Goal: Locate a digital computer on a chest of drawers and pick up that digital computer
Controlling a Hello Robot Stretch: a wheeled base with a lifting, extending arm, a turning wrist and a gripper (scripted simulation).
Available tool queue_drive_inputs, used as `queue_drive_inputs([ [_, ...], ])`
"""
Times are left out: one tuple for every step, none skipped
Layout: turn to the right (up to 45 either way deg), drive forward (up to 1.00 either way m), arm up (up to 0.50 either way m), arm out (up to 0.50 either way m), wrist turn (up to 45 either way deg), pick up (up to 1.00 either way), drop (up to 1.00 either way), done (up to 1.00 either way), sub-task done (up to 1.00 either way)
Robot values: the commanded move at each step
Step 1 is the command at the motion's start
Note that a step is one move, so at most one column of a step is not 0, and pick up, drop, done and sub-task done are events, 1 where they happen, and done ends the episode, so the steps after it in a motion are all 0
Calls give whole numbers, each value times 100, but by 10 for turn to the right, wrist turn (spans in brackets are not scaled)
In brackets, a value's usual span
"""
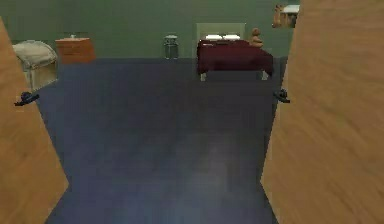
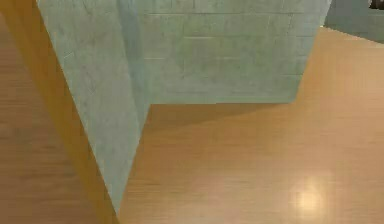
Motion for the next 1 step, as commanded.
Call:
queue_drive_inputs([
  [0,100,0,0,0,0,0,0,0],
])
